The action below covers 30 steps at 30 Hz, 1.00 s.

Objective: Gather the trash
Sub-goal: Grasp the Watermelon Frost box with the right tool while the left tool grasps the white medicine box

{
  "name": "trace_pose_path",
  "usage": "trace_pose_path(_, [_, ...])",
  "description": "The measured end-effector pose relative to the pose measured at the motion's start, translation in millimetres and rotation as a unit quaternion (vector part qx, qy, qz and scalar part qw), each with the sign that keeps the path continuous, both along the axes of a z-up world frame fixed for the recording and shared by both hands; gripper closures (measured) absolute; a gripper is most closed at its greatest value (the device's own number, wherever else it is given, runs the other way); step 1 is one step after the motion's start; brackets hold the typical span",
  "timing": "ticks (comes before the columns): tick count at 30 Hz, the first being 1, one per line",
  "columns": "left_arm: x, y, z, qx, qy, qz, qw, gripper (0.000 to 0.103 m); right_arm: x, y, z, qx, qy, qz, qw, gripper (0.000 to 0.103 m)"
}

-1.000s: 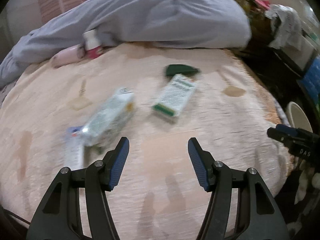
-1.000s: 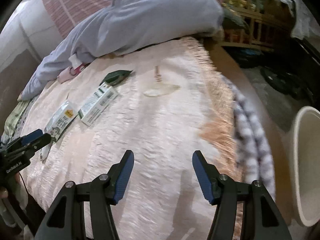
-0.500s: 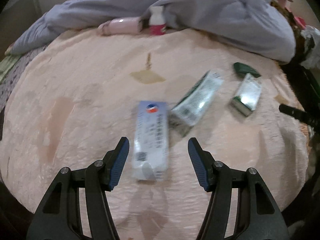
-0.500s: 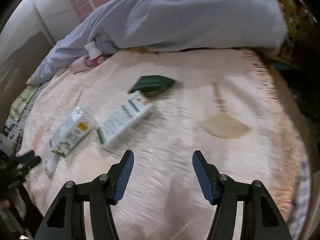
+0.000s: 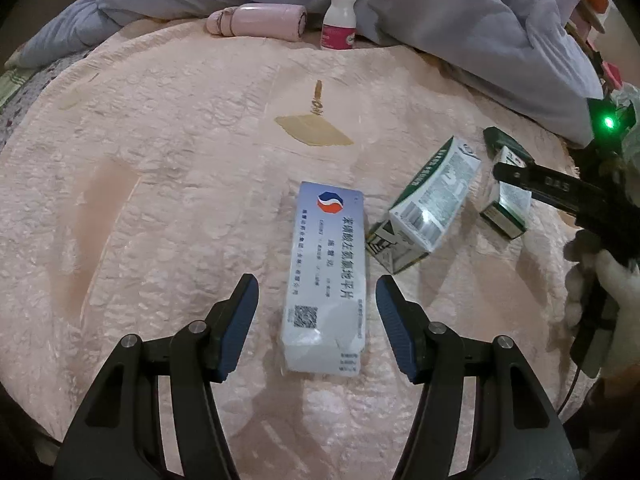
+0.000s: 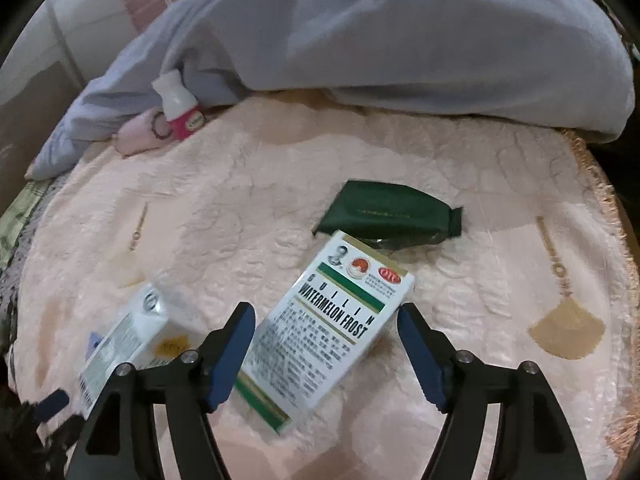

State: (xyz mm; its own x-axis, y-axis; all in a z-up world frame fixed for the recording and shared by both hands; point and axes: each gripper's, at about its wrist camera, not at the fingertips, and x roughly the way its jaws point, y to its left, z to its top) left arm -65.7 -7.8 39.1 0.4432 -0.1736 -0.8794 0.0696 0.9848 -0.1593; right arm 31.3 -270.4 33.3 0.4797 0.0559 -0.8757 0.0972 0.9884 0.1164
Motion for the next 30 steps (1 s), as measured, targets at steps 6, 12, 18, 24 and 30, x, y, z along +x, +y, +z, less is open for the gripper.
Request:
trace_pose_path(6, [9.0, -6.7, -13.7, 0.011, 0.014, -0.014, 0.9997, 0.043, 7.2, 18.0, -15.0, -0.007, 0.011, 0.047, 0.999, 0.039])
trace_pose_path(12, [20.4, -11.7, -23.9, 0.013, 0.015, -0.019, 0.9996, 0.043, -35.1, 4.6, -10.3, 0.083, 0.066, 0.133, 0.985, 0.044])
trace_pose_path(18, [28.5, -10.8, -28.1, 0.006, 0.016, -0.014, 0.9998, 0.058, -75.0, 7.8, -7.3, 0.053, 0.081, 0.187, 0.978, 0.044])
trace_pose_path(24, [12.9, -7.9, -20.2, -0.005, 0.014, -0.010, 0.9998, 0.058, -93.7, 8.7, -2.8, 0.019, 0.051, 0.149, 0.987, 0.036])
trace_pose_path(30, [-11.4, -10.6, -4.7, 0.001, -0.009, -0.004, 0.9999, 0.058, -99.6, 21.4, -6.0, -0.027, 0.034, 0.138, 0.989, 0.047])
